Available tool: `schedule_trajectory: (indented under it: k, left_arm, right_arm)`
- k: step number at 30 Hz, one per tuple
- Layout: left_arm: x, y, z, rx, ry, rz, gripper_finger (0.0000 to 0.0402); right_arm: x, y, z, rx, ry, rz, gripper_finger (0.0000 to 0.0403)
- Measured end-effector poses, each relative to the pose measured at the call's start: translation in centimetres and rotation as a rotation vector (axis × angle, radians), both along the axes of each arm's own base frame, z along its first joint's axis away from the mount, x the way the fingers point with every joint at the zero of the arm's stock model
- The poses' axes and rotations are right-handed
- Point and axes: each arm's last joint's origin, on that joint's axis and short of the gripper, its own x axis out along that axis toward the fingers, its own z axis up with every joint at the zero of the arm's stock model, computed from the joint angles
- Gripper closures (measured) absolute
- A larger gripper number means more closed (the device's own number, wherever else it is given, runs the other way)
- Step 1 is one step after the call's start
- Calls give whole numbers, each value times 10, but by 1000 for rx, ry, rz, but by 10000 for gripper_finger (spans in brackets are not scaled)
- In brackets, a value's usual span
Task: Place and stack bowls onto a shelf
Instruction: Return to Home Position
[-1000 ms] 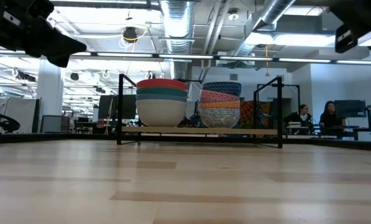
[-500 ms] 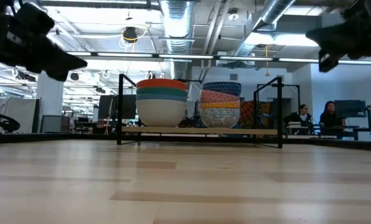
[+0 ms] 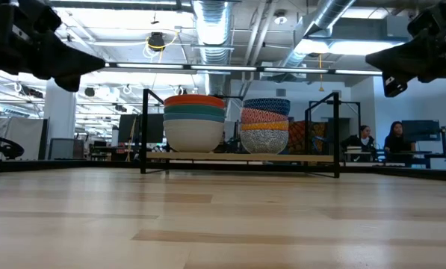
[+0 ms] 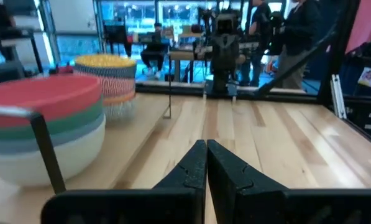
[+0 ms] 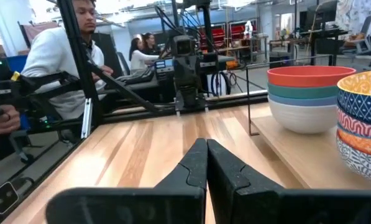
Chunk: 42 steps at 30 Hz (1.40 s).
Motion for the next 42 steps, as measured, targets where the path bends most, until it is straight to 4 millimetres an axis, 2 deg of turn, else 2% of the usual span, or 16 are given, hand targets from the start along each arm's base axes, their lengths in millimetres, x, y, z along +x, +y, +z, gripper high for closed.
schedule_trajectory:
  k: [13, 42]
  left_arm:
    - [8, -1, -11, -51, 113, -14, 401]
    - [9, -2, -12, -18, 131, -15, 401]
  right_arm:
    - [1, 0, -2, -12, 22, -11, 376]
    - [1, 0, -3, -14, 28, -14, 375]
